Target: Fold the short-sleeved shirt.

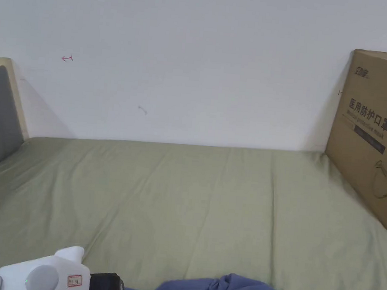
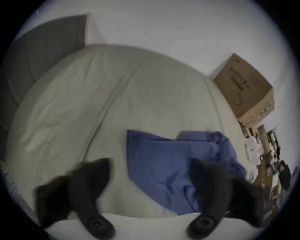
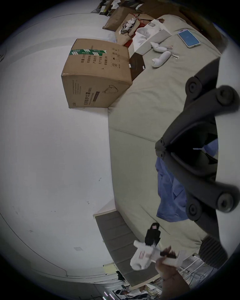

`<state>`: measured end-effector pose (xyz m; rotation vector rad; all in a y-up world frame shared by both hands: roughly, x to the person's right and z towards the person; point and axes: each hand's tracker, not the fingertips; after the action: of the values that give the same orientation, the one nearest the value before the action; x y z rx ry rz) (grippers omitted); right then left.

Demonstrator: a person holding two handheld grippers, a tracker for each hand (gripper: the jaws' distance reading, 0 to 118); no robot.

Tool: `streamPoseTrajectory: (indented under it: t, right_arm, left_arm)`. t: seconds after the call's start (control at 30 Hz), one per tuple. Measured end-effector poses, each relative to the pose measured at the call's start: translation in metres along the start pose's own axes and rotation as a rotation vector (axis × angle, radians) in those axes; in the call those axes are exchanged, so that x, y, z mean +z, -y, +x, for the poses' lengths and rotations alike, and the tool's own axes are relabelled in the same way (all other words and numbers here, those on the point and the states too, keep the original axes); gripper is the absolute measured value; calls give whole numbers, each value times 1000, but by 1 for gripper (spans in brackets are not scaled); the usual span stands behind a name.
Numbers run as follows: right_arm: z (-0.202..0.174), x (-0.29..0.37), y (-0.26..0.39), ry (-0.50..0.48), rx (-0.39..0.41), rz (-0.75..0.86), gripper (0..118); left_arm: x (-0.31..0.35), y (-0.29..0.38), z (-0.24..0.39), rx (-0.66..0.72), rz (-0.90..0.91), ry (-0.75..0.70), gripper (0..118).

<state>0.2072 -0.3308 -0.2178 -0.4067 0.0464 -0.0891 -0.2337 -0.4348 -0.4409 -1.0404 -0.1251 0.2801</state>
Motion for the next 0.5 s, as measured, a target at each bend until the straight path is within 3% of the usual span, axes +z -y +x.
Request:
streamPoseTrajectory:
  t: [0.1, 0.2, 0.27, 0.3, 0.33, 0.4, 0.43, 0.5]
  right_arm:
    - [9, -9, 7, 15, -13, -42, 0]
    - [17, -24, 11, 30, -24, -89, 0]
    - [23, -44, 10, 32, -17, -145, 0]
    - [26, -57, 8, 27, -2, -168, 0]
    - [29, -71, 5, 2, 11, -194, 0]
    - [34, -102, -3, -61, -7, -257, 0]
    - [38, -122, -8, -90, -38, -301, 0]
    - [38, -158, -15, -58, -84, -334, 0]
  left_arm:
    - [-40, -3, 0, -33, -42, -73, 106]
    - [-73, 13, 6, -72, -168, -31, 106]
    - [-63, 29, 27, -254, -106, -128, 105]
    - [-54, 36, 35, -334, -79, -137, 96]
    - [-45, 43, 40, -380, -61, -164, 72]
    - [-20, 56, 41, -374, -11, -82, 12]
    - [-5, 61, 35, -331, -16, 12, 2]
    - [19, 73, 25, -233, 12, 117, 2]
